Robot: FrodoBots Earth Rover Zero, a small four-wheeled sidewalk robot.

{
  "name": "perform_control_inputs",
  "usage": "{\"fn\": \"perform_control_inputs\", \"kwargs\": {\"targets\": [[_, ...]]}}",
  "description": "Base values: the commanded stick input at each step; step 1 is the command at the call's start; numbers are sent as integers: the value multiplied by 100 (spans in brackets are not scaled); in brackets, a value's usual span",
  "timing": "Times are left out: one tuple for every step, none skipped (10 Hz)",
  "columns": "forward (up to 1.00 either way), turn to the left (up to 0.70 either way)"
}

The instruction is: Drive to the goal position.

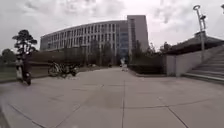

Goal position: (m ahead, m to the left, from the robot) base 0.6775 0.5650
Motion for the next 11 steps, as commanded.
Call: {"fn": "perform_control_inputs", "kwargs": {"targets": [[63,0],[54,0],[46,0],[37,0],[28,0],[20,0],[11,0],[3,0],[0,0],[0,0],[0,0]]}}
